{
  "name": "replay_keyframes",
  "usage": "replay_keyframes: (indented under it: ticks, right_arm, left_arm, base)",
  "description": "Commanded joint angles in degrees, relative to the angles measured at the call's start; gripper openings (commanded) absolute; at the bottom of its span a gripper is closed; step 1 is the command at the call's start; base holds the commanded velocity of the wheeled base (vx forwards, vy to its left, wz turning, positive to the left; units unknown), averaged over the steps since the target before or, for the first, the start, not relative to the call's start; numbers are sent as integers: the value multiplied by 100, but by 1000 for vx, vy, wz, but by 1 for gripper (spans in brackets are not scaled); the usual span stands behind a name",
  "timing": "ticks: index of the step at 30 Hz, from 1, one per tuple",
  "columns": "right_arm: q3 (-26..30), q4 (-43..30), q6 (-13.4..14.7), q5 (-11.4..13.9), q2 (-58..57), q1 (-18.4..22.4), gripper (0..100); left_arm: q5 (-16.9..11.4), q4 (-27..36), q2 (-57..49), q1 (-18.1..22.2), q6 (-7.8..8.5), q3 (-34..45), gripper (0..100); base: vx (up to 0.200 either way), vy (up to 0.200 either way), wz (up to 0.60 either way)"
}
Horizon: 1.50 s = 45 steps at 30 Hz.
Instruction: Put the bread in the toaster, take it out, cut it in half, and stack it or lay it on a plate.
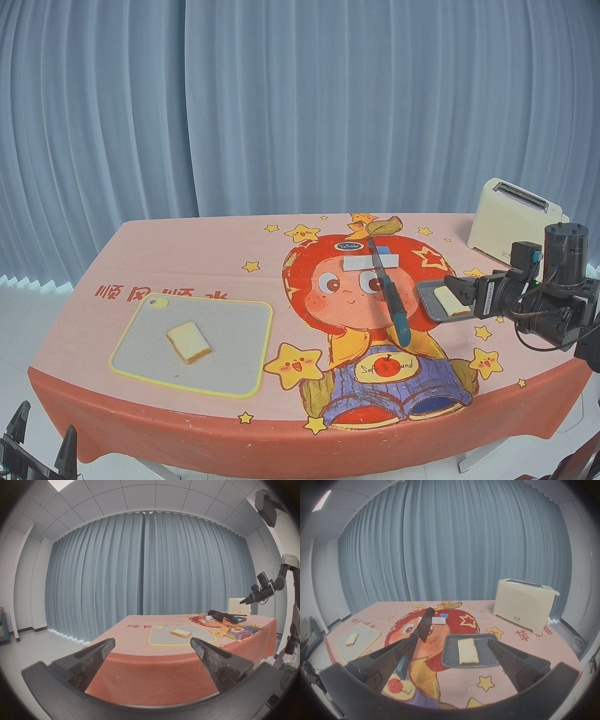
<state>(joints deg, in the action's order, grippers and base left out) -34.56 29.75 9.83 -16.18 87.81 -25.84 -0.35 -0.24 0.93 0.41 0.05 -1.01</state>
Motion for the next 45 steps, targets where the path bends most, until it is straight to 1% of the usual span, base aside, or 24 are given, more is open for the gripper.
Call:
replay_keyframes:
  ticks: [1, 16, 18, 22, 31, 38, 42, 45]
  right_arm:
    - [11, 5, 2, 1, -89, -105, 100]
    - [55, 14, 2, -8, -89, -263, 100]
    - [63, 14, 2, -43, -124, -342, 100]
    - [116, 14, -7, -123, -132, -360, 100]
    - [125, 5, -7, -123, -132, -404, 100]
    - [134, 14, 2, -149, -150, -527, 100]
    - [160, 14, -7, -149, -168, -624, 100]
    - [283, 14, -16, -149, -291, -887, 100]
  left_arm:
    - [0, -2, -93, 2, -5, 101, 100]
    - [0, -2, -93, 2, -5, 101, 100]
    - [0, 7, -93, 2, -5, 101, 100]
    - [0, -2, -93, 2, -5, 101, 100]
    - [0, -2, -93, 2, -5, 101, 100]
    - [0, -2, -93, 2, -5, 101, 100]
    - [-9, -2, -93, 2, -5, 101, 100]
    - [0, -2, -93, 2, -5, 101, 100]
  base:
    - [0, 0, 0]
    - [0, 0, 0]
    - [0, 0, 0]
    - [0, 0, 0]
    - [0, 0, 0]
    - [0, 0, 0]
    - [0, 200, 0]
    - [0, 200, 0]
